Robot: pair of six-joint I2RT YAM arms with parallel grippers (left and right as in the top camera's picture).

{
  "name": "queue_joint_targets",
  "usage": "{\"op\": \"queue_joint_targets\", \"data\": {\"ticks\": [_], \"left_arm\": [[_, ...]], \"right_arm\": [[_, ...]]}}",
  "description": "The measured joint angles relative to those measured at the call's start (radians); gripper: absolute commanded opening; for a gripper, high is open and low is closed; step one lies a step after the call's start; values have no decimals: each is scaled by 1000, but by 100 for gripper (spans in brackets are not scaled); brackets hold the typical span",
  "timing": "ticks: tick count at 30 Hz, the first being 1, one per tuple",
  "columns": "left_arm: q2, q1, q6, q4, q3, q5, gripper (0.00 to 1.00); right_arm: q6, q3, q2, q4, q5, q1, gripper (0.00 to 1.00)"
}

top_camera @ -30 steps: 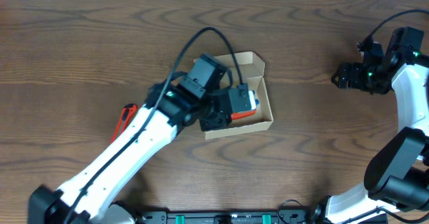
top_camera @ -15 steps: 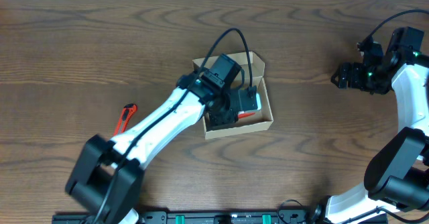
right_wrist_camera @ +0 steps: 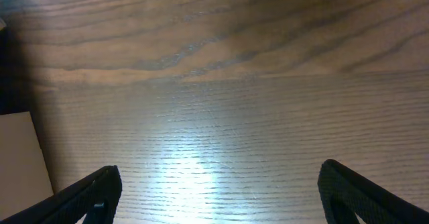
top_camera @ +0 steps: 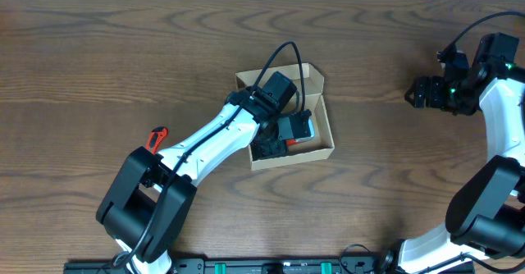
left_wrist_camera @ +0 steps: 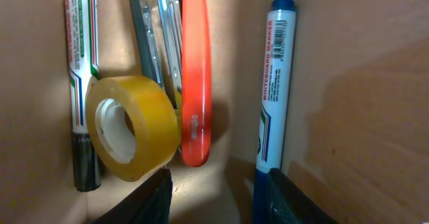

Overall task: Pack container
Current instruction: 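Carry the blue marker into the box and release with left gripper, then lift left gripper out of the box toward the red knife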

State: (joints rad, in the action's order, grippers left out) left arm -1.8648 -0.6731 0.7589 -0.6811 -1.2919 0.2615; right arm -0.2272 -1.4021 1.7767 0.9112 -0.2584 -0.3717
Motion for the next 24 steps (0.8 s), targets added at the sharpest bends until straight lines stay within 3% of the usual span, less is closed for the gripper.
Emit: {"op": "queue_joint_targets", "data": {"ticks": [7, 12, 14, 16, 17, 20, 24], "left_arm": [[15, 0, -27, -44, -43, -17, 47], [124, 0, -76, -118, -156, -126, 49], [185, 3, -126, -146, -204, -202, 72], [245, 16, -195, -188, -249, -286, 76], [274, 32, -241, -210, -266, -331, 78], [335, 130, -390, -310, -283, -431, 72], [348, 360, -551, -481, -275, -449, 70]], "right_arm": [[0, 0, 0, 0, -4, 0, 87], [0, 0, 0, 0, -11, 0, 87], [0, 0, 0, 0, -14, 0, 87], [0, 0, 0, 0, -15, 0, 87], [0, 0, 0, 0, -16, 0, 87], [0, 0, 0, 0, -20, 0, 87], [0, 0, 0, -1, -23, 0, 86]]}}
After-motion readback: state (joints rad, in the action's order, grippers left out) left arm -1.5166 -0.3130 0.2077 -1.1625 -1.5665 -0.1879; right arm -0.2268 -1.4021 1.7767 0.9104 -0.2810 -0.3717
